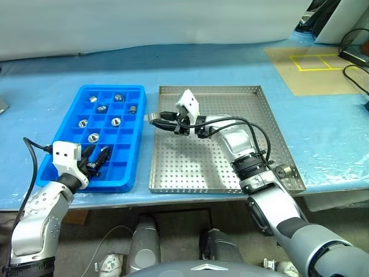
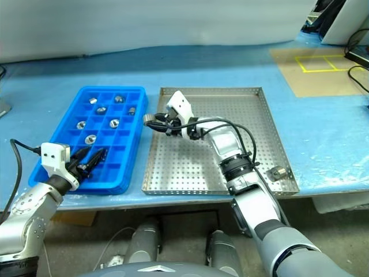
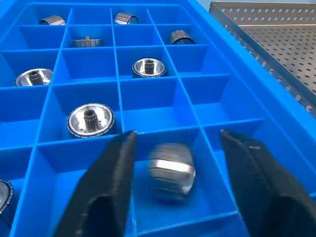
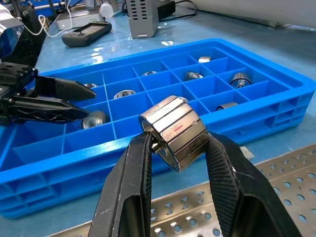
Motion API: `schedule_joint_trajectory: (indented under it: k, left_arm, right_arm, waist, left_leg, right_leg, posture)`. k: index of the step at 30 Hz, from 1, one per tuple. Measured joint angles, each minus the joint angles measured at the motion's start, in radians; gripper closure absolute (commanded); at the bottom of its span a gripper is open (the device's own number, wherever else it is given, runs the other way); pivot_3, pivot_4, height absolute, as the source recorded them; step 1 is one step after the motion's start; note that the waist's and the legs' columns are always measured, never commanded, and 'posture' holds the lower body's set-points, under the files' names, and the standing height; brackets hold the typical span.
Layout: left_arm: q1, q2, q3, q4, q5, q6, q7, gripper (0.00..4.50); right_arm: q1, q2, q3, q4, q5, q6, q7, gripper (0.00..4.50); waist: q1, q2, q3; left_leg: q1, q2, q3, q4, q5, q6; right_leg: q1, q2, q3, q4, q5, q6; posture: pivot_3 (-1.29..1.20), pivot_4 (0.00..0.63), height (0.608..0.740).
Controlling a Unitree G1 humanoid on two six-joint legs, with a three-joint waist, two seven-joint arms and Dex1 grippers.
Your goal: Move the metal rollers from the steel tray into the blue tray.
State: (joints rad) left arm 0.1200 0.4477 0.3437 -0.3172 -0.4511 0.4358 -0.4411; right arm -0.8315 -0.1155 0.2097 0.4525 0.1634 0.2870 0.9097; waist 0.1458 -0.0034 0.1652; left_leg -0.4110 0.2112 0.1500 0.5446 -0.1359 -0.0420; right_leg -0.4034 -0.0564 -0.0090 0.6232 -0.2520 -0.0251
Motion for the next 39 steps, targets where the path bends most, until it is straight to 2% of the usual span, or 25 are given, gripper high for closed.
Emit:
schedule_joint_trajectory:
  k: [5,14,17,22,27,35,39]
  left_arm:
    - [-0.010,0.012,-0.009,0.001,-0.003,0.010,-0.023,1.00]
    - [-0.189,0.058,0.067,-0.059,-0.177,0.050,-0.048,1.00]
    - [-0.199,0.091,0.106,-0.090,-0.232,0.070,-0.049,1.00]
    - [-0.093,0.136,0.166,-0.131,-0.276,0.112,-0.057,1.00]
    - [0.020,0.133,0.242,-0.185,-0.300,0.119,-0.035,1.00]
    - [0.134,0.049,0.258,-0.270,-0.277,0.093,0.042,1.00]
    - [0.243,0.025,0.219,-0.355,-0.288,0.085,0.014,1.00]
  right_arm:
    - [0.006,-0.002,0.000,0.000,-0.004,0.000,-0.007,3.29]
    - [0.011,-0.024,-0.001,-0.066,0.008,0.022,0.030,3.29]
    - [0.018,-0.011,0.003,-0.080,0.017,0.037,0.050,3.29]
    - [0.017,0.036,0.014,-0.077,0.025,0.050,0.072,3.29]
    - [-0.017,0.093,0.036,-0.015,0.025,0.039,0.096,3.29]
    - [-0.157,0.230,0.018,0.303,0.005,-0.105,0.041,3.29]
    - [-0.198,0.243,0.003,0.420,-0.016,-0.187,0.010,3.29]
  waist:
    - [-0.001,0.000,0.000]
    - [0.000,0.000,0.000]
    - [-0.010,0.000,0.000]
    - [-0.022,0.000,0.000]
    - [-0.011,0.000,0.000]
    - [0.023,0.000,0.000]
    - [0.043,0.000,0.000]
  left_leg:
    - [0.000,0.000,0.000,0.000,0.000,0.000]
    - [0.000,0.000,0.000,0.002,0.000,-0.001]
    - [0.000,0.000,0.000,0.001,0.000,-0.001]
    - [-0.001,0.000,-0.001,0.000,0.000,0.000]
    - [-0.002,0.001,-0.002,0.000,0.000,0.000]
    - [-0.002,0.005,-0.002,0.000,-0.001,0.002]
    - [-0.002,0.007,-0.002,0.000,-0.002,0.003]
  right_leg:
    - [0.000,0.000,0.000,0.000,0.000,0.000]
    - [0.001,0.000,0.000,0.001,0.000,0.000]
    - [0.001,0.000,0.000,0.001,0.000,0.000]
    - [0.000,0.001,-0.001,0.000,0.000,0.000]
    - [0.000,0.000,-0.003,0.000,-0.003,-0.005]
    - [0.000,0.000,-0.004,0.001,-0.004,-0.006]
    - [0.001,-0.001,-0.004,-0.001,-0.004,-0.006]
  posture:
    - [0.18,0.150,0.740]
    - [0.19,0.150,0.740]
    - [0.21,0.150,0.740]
    - [0.27,0.150,0.740]
    - [0.36,0.150,0.740]
    - [0.43,0.150,0.740]
    - [0.44,0.150,0.740]
